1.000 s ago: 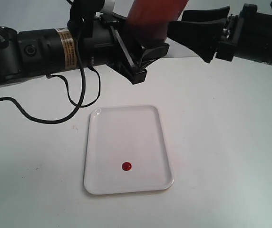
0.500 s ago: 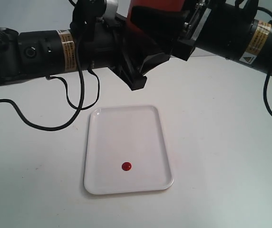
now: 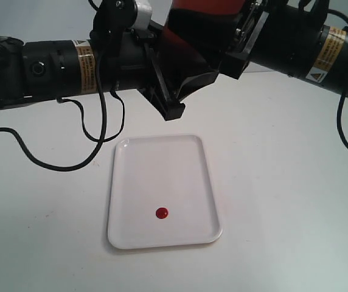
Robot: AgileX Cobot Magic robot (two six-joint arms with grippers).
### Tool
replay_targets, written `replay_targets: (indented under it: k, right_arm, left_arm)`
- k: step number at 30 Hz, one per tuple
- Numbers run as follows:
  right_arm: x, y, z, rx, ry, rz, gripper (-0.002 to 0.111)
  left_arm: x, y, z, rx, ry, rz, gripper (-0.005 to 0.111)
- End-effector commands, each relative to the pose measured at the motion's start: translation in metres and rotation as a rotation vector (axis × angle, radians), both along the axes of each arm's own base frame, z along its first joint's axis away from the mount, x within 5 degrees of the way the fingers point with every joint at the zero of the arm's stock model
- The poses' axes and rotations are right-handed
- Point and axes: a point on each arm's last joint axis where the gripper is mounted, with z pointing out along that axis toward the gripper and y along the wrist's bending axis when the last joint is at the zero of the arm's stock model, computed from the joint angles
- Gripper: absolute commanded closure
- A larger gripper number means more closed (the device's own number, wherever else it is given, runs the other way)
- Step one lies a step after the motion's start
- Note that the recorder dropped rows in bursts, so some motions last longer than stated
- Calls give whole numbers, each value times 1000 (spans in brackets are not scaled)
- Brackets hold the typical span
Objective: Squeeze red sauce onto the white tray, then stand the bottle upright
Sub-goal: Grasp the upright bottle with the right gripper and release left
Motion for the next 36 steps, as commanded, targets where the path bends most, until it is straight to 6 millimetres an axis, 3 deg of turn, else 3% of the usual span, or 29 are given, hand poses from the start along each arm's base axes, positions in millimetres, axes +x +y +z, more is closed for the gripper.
replay_targets:
  k: [1, 11, 16, 20, 26, 36]
  right_arm:
    - [3, -2, -1, -3, 10, -45, 108]
    - [3, -2, -1, -3, 10, -45, 108]
    - [3, -2, -1, -3, 10, -45, 108]
    - [3, -3, 0, -3, 8, -49, 108]
    - [3, -3, 0, 1, 9, -52, 108]
    - [16, -10, -6, -96, -29, -234, 108]
  left_arm:
    - [-5, -4, 12, -50, -29, -58, 107]
    - [-5, -4, 12, -51, -27, -58, 103]
    - [-5, -4, 11, -50, -26, -56, 91]
    - [-5, -4, 11, -77, 26, -45, 67]
    - [-5, -4, 12, -109, 87, -34, 1]
    - [-5, -4, 11, -104, 85, -37, 2]
